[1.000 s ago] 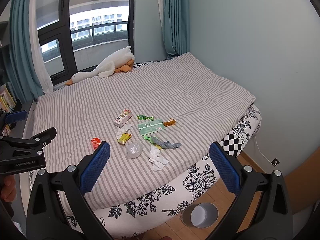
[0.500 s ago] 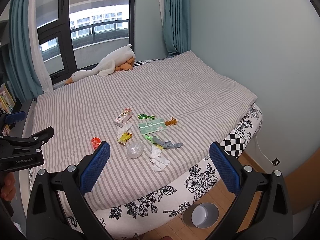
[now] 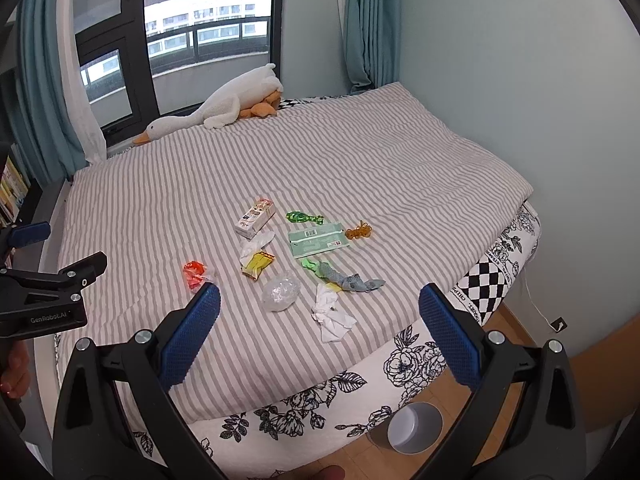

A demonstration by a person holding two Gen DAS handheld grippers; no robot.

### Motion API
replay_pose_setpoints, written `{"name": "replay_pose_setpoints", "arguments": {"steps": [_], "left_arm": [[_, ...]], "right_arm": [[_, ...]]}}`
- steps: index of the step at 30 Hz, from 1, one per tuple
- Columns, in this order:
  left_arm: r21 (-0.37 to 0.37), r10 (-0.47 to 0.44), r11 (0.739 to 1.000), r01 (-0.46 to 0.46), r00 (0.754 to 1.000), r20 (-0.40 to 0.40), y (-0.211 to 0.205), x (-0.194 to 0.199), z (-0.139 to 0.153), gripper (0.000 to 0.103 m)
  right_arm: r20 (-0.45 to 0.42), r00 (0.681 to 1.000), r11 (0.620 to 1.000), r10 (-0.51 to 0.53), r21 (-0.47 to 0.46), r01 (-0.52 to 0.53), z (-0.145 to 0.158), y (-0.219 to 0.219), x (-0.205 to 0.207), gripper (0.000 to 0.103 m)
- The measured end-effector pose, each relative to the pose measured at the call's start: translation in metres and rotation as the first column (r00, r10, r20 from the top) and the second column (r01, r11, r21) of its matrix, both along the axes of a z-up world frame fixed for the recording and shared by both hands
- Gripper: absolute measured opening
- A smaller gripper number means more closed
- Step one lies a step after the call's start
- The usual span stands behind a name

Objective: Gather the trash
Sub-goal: 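Grasp the orange-red plastic bag with left tool while right tool grasps the bubble-wrap ball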

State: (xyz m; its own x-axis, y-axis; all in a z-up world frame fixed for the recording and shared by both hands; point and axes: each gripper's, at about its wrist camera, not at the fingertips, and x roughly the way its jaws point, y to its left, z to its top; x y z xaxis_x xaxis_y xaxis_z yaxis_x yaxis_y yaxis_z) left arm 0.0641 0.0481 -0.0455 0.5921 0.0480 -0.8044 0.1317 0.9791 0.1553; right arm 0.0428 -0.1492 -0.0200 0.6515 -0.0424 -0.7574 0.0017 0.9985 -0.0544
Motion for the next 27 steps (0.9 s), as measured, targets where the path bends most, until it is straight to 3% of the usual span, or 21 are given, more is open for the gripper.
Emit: {"name": "replay_pose_setpoints", "arguments": {"steps": [11, 21, 27], "left_arm": [[0.015, 0.032, 0.999, -0.031, 0.991, -0.131, 0.035, 0.072, -0.084, 0.099], [0.02, 0.015, 1.0, -0.01, 0.97, -0.243, 0.036, 0.146, -0.209, 0.099], [0.047, 0.006, 0.999, 0.007, 0.963, -0.268, 0.025, 0.18, -0.274, 0.099]], "right_arm": [[-0.108, 0.993, 0.999, 0.04, 0.026, -0.038, -0.086, 0.031, 0.078, 0.096], [-0.231, 0.973, 1.0, 0.023, 0.004, -0.023, -0.221, 0.046, 0.15, 0.096], [-0.28, 0.96, 1.0, 0.015, 0.0, -0.015, -0.294, 0.046, 0.181, 0.093]]}}
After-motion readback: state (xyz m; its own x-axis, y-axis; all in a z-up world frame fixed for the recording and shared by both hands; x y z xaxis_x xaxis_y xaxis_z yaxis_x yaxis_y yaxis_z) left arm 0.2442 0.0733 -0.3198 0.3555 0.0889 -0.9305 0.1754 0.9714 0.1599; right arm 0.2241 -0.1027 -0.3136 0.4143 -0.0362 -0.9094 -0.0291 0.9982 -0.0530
